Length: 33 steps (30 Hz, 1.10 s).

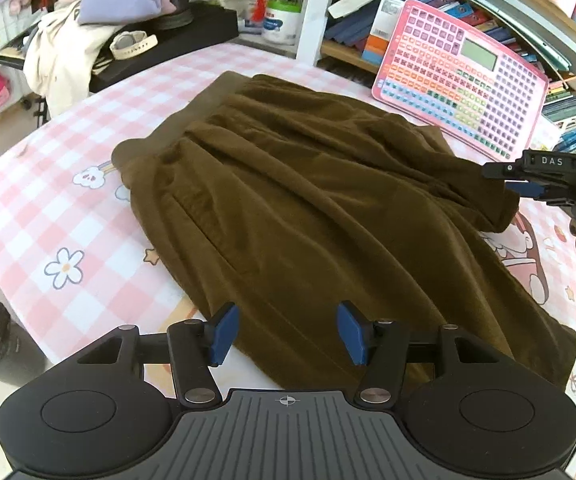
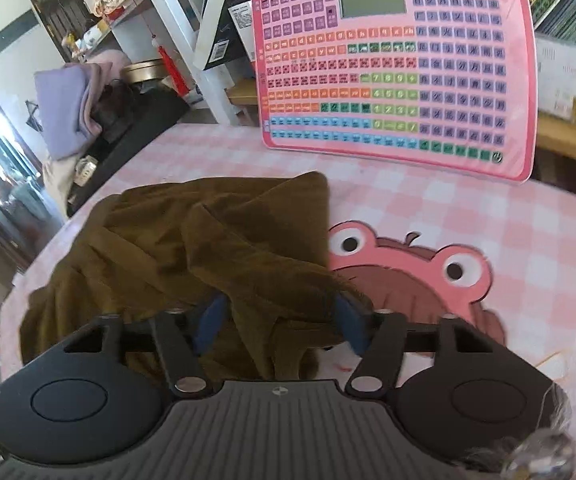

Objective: Fold clothes

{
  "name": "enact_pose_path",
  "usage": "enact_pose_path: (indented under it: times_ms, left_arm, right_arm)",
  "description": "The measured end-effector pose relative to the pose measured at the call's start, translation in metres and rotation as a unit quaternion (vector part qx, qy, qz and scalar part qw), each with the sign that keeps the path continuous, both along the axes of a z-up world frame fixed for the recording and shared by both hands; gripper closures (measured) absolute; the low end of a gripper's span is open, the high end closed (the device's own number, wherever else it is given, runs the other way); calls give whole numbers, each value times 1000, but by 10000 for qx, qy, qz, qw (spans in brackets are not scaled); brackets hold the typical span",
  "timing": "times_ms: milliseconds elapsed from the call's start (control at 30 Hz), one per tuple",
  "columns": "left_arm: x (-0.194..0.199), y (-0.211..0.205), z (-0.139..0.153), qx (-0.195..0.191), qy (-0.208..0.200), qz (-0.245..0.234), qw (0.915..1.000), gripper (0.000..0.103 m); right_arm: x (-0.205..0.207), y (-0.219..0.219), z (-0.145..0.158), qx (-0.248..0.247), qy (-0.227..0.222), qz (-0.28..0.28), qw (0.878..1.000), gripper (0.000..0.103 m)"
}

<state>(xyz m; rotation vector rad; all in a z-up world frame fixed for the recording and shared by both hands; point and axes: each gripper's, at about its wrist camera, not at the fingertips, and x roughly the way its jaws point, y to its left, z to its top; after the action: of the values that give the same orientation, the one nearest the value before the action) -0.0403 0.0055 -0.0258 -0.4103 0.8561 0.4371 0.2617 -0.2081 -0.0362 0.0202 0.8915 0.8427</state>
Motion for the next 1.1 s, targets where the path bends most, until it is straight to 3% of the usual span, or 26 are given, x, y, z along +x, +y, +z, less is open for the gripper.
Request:
enact_pose_path:
  times_ms: [167, 367, 467, 500, 533, 600, 633, 700, 767, 800, 867, 900, 967, 1000, 1100]
  left_arm:
    - [-4, 2, 1, -7, -37, 106, 9999, 48]
    - [-3, 0, 2, -14, -42, 58, 10000, 48]
    - [0, -5, 5, 40, -42, -87, 9999, 48]
    - [0, -6, 6, 64, -46, -119, 9999, 48]
    - [1, -7, 8, 89, -50, -151, 9998, 48]
    - [2, -8, 11, 123, -87, -192, 9997, 48]
    - [3, -8, 11, 124, -102, -213, 9996, 48]
    - [6, -9, 9, 94, -107, -268, 9995, 47]
    - [11, -10, 6, 34, -103, -353, 9993, 47]
    - [13, -11, 6, 11, -117, -409, 9991, 47]
    - [16, -13, 5, -24, -152, -522, 9985, 47]
    - [18, -14, 4, -34, -159, -574, 9982, 47]
    - [20, -15, 3, -35, -174, -666, 9976, 47]
    - [20, -17, 3, -35, -186, -698, 9974, 47]
    - [19, -17, 1, -82, -185, -707, 9973, 47]
  right_arm:
    - [21, -19, -9, 475, 532, -736, 9947, 38]
    - [32, -35, -34, 787, 1640, -1308, 9746, 46]
    - [34, -31, -40, 1218, 1927, -1464, 9626, 48]
    - [35, -28, -41, 1337, 2021, -1508, 9584, 55]
    - [36, -26, -41, 1427, 2154, -1510, 9542, 75]
    - [35, -23, -36, 1550, 2257, -1457, 9507, 96]
    - [32, -22, -30, 1580, 2211, -1402, 9521, 97]
    - [15, -34, -2, 1664, 1413, -1524, 9639, 98]
    - [-10, -54, 26, 1650, 346, -2051, 9641, 98]
    - [-27, -69, 35, 1563, -175, -2611, 9524, 97]
    - [-53, -95, 32, 1213, -354, -3669, 9216, 94]
    - [-59, -102, 21, 1066, -73, -3917, 9139, 89]
    - [-63, -105, -7, 592, 610, -4010, 9121, 84]
    - [-62, -106, -20, 415, 980, -3935, 9132, 72]
    - [-68, -110, -23, 446, 867, -3591, 9282, 45]
